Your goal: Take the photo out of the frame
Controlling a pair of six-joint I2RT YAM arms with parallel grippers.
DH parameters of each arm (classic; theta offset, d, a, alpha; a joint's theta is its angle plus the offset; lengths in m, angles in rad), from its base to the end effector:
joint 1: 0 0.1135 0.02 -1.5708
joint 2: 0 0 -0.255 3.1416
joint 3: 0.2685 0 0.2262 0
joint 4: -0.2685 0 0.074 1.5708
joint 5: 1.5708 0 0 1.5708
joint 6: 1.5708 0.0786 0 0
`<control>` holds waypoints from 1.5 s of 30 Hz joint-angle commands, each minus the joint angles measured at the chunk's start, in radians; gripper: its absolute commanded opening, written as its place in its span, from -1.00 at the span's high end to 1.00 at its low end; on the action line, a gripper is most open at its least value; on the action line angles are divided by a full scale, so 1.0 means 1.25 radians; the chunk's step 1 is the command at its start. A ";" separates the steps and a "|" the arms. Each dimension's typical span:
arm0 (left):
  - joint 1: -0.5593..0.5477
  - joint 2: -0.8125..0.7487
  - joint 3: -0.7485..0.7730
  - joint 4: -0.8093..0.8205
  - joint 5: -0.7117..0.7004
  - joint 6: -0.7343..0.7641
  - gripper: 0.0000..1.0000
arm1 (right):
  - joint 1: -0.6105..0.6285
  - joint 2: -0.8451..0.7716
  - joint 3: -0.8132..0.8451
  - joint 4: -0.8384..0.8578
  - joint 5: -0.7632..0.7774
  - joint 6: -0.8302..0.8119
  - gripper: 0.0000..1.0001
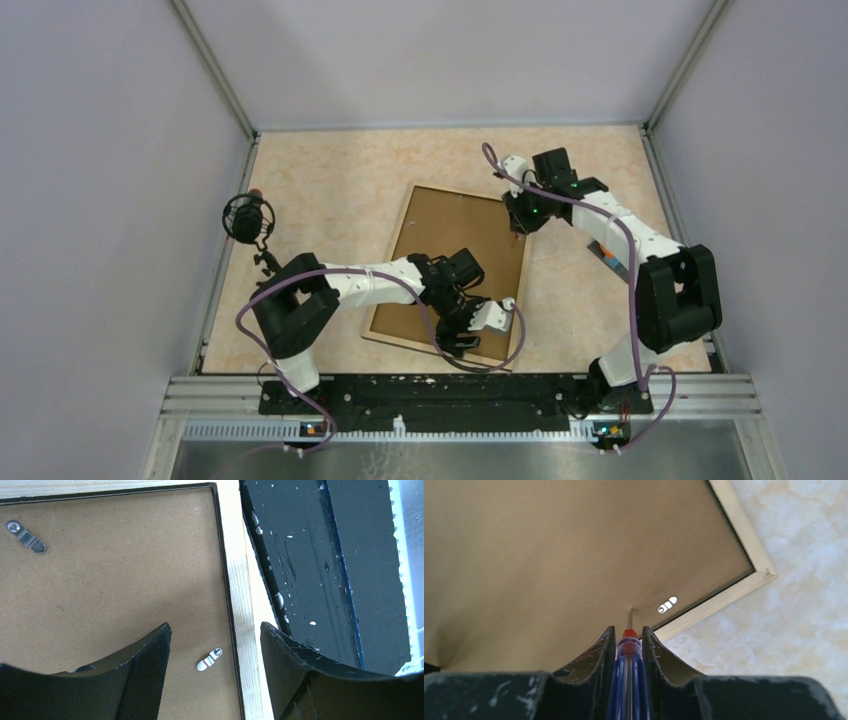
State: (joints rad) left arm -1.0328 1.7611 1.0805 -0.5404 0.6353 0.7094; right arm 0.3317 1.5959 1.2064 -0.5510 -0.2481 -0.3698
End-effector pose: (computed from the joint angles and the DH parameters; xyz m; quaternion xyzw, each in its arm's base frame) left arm 0.1252 -0.3009 0.1443 0.7507 0.5609 -0.3302 0.1136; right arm 0.3147 0.1288 0.2198 -0.3602 0.8728 0.1118 0.3098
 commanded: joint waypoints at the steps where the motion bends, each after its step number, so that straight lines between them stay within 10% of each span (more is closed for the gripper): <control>1: 0.000 0.008 -0.020 -0.007 -0.014 0.013 -0.43 | 0.007 -0.036 0.041 -0.025 -0.066 0.030 1.00; 16: 0.000 0.007 -0.019 -0.005 -0.016 0.013 -0.43 | 0.007 -0.061 0.024 0.010 0.123 0.017 1.00; 45: 0.001 0.013 -0.021 0.002 -0.017 0.011 -0.43 | 0.022 0.011 -0.029 0.087 0.090 0.027 1.00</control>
State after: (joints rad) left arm -1.0328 1.7611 1.0794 -0.5396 0.6357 0.7094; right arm 0.3412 1.6009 1.1904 -0.4709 -0.1104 -0.3473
